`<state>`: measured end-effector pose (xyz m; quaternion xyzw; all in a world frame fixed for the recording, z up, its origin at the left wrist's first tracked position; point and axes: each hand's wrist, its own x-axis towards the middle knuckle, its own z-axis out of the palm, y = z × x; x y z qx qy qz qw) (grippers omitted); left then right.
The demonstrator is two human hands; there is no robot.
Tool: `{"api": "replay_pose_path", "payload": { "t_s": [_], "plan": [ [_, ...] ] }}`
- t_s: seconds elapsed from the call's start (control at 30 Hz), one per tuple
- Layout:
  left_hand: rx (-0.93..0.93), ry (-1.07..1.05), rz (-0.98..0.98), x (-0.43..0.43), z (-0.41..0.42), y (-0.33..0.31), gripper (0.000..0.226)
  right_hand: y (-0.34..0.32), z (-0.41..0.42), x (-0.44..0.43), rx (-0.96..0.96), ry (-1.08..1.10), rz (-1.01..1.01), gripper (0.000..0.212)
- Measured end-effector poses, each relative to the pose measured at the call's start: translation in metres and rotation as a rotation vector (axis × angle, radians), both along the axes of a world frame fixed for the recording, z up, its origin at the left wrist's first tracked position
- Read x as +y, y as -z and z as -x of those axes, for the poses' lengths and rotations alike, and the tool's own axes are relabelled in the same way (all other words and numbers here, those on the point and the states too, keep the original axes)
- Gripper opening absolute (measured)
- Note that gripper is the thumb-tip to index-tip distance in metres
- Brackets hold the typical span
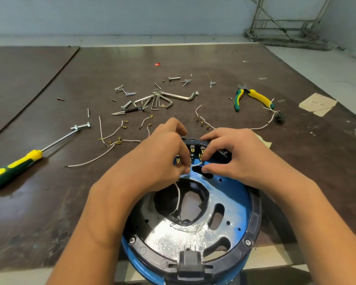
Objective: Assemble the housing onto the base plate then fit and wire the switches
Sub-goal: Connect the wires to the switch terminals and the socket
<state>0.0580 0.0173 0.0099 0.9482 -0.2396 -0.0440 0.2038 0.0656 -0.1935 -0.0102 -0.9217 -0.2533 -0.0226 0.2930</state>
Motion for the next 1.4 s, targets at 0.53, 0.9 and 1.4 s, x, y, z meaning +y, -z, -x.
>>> {"api": "replay_pose_path", "payload": {
  "t_s": [0.53,0.9,1.4],
  "plan": [
    [-0.027,0.034,0.029,-0.001,-0.002,0.007,0.003,-0.004,0.001,0.007,0.087,-0.084,0.089,0.012],
    [-0.017,0.037,-0.072,-0.005,-0.003,0.005,0.009,-0.002,-0.003,0.006,0.124,-0.110,0.145,0.011],
    [0.006,0.036,-0.042,-0.003,-0.007,0.013,0.007,0.003,-0.009,0.003,0.117,0.031,0.068,0.058]
  ]
}}
